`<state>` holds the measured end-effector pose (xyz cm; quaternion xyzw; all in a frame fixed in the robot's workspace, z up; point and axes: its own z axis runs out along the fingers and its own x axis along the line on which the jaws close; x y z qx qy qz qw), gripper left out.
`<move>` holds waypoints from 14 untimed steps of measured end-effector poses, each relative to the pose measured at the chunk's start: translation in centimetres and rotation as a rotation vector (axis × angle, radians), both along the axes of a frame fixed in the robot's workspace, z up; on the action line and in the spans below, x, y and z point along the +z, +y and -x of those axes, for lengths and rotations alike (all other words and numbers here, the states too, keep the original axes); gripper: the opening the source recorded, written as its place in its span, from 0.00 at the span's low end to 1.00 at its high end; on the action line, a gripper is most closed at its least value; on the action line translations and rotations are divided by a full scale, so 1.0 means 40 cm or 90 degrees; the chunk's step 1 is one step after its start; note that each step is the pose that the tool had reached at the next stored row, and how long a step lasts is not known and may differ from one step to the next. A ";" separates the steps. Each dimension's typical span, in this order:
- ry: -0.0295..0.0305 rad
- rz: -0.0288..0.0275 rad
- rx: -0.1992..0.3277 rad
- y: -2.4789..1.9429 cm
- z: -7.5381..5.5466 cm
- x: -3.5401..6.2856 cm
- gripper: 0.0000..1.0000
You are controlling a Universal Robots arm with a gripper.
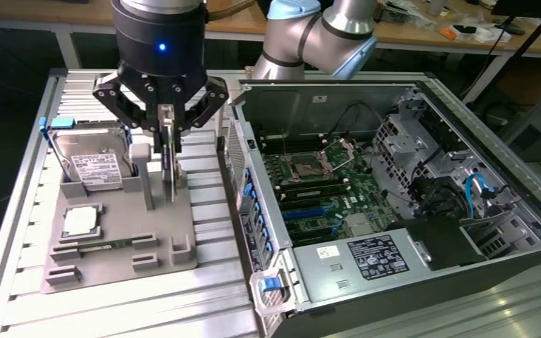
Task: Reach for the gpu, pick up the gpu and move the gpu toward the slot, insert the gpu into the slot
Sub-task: 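Pick up the gpu and move the gpu toward the slot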
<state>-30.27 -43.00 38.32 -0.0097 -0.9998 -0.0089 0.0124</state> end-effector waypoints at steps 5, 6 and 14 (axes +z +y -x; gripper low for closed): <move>0.0001 0.0005 0.000 0.000 0.000 0.030 0.27; 0.0000 0.0006 0.000 0.000 0.000 0.035 0.27; 0.0000 0.0022 0.000 0.000 0.000 0.080 0.27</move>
